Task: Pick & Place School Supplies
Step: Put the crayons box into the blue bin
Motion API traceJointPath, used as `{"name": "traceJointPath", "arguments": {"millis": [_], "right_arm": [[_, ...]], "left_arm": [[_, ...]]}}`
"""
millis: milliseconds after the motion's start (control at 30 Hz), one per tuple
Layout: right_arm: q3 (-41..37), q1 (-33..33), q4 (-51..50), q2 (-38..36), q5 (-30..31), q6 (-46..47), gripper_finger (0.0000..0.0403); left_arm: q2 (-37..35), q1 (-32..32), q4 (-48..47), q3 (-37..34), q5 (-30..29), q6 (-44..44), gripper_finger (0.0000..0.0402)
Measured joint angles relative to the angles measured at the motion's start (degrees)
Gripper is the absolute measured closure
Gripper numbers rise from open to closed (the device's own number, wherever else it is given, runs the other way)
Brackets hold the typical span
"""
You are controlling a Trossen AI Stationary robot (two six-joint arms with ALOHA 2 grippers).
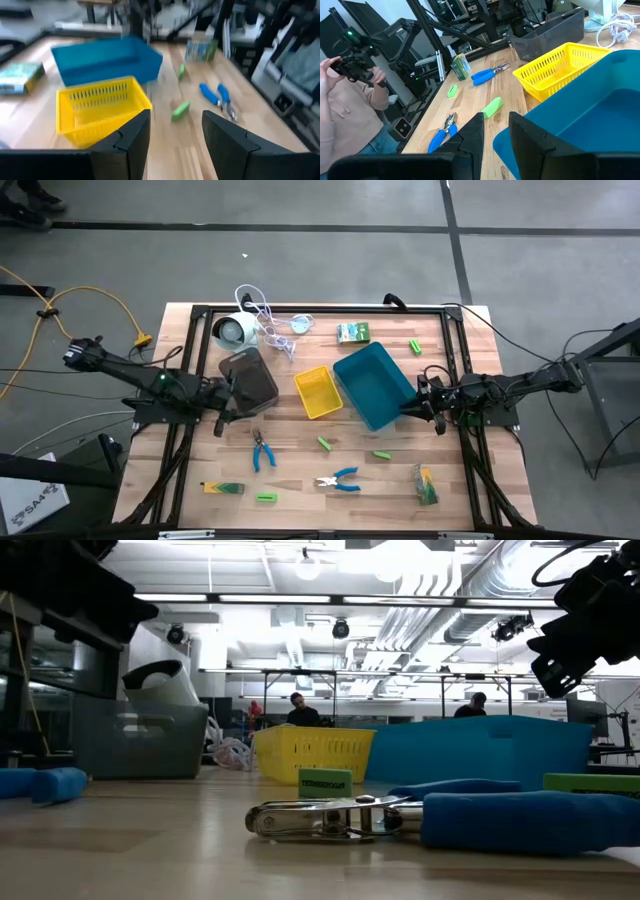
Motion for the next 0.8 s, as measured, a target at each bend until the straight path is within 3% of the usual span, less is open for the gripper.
{"name": "traceJointPath", "arguments": {"millis": [167,433,600,800], "right_arm": [[0.0,0.0,0.0,0.0,0.0,0.0,0.032],[0.0,0.0,0.0,0.0,0.0,0.0,0.032],[0.0,0.0,0.0,0.0,0.0,0.0,0.032],[0.0,0.0,0.0,0.0,0.0,0.0,0.032]], "left_arm": [[6.2,-1.5,-8.6,7.3,-0.1,-4.2,0.0229],[13.3,-7.5,-12.1,13.2,-0.5,-5.0,0.0229],[16.7,-12.6,-12.9,15.3,-3.8,-7.1,0.0229],[21.2,-18.8,-22.0,21.5,-9.6,-13.7,0.0229]]}}
